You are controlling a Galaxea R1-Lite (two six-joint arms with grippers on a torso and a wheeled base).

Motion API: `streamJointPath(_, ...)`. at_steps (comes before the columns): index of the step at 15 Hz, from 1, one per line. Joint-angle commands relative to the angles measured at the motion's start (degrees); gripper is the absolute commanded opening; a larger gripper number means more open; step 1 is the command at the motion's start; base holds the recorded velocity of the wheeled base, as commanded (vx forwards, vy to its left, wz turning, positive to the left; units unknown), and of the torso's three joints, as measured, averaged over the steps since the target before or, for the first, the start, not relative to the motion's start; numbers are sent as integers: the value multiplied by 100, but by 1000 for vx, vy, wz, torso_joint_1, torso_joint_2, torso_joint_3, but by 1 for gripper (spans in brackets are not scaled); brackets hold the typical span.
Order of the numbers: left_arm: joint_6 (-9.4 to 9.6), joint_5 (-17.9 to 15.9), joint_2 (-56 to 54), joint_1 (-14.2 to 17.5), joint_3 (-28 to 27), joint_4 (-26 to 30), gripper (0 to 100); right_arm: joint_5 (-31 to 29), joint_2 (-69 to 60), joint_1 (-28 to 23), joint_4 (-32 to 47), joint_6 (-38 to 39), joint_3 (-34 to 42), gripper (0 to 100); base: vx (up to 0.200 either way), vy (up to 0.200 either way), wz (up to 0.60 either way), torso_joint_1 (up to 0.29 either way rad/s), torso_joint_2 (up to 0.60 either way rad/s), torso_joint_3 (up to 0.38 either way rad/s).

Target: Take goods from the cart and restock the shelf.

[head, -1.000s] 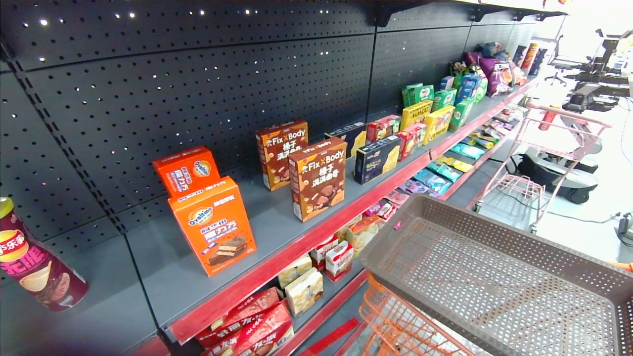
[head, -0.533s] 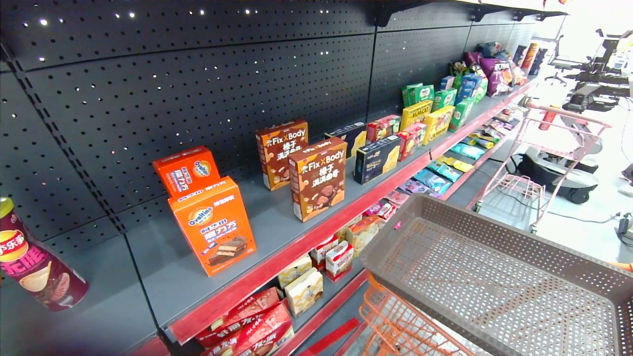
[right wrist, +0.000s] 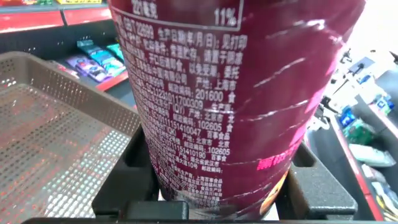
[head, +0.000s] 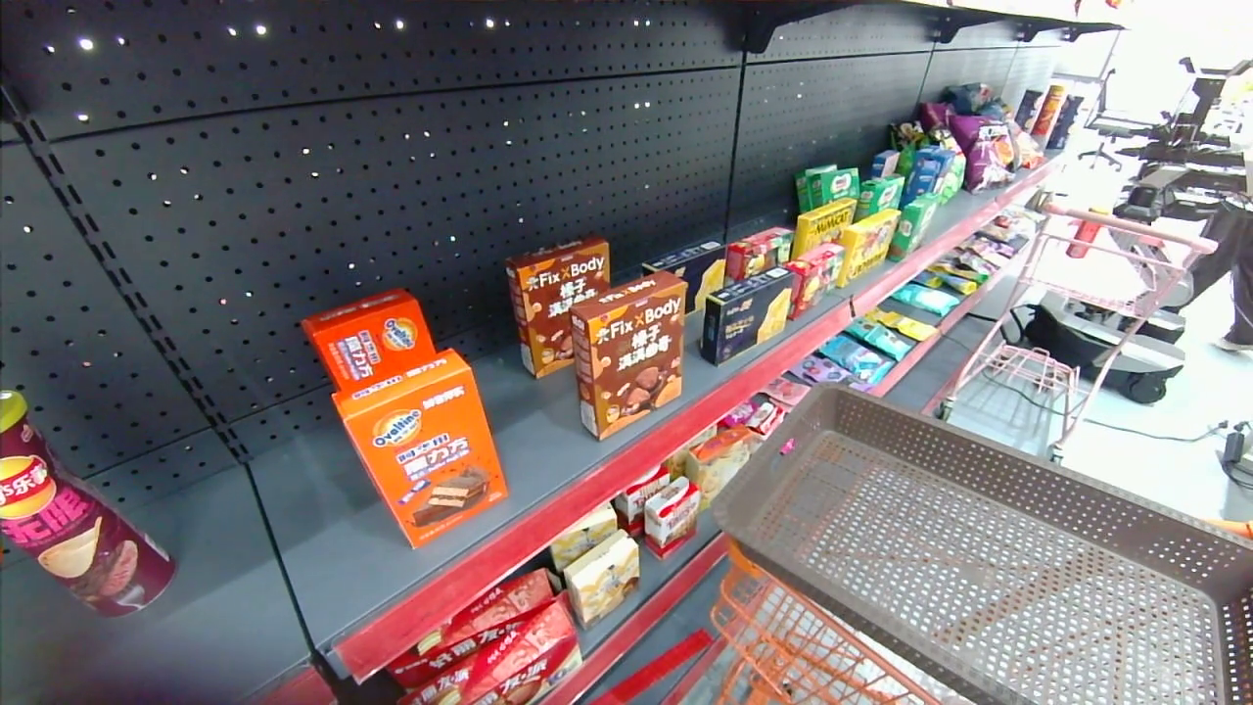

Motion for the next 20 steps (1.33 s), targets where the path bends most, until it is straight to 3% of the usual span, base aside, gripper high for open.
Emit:
streamJointPath(1,14,11,0,0,2,0,100,2,-427,-7,197,4,-63,0,0,0,0,0,0,0)
streamJointPath(4,-30,38,0,0,2,0,100,10,-550,28,267,4,-36,0,0,0,0,0,0,0)
streamJointPath(6,-179,46,0,0,-6,0,100,19,-585,28,276,4,7,0,0,0,0,0,0,0)
streamJointPath(9,-170,46,0,0,-6,0,100,46,-665,28,276,4,95,0,-200,0,0,7,4,2)
streamJointPath(12,-153,46,0,0,-6,0,100,72,-673,36,276,4,104,0,-200,0,600,6,1,4)
streamJointPath(15,-153,38,0,0,-6,0,100,151,-673,98,284,4,113,0,0,0,600,-4,2,-1)
streamJointPath(20,-153,38,0,0,-6,0,100,169,-665,107,276,4,148,0,0,0,0,0,0,0)
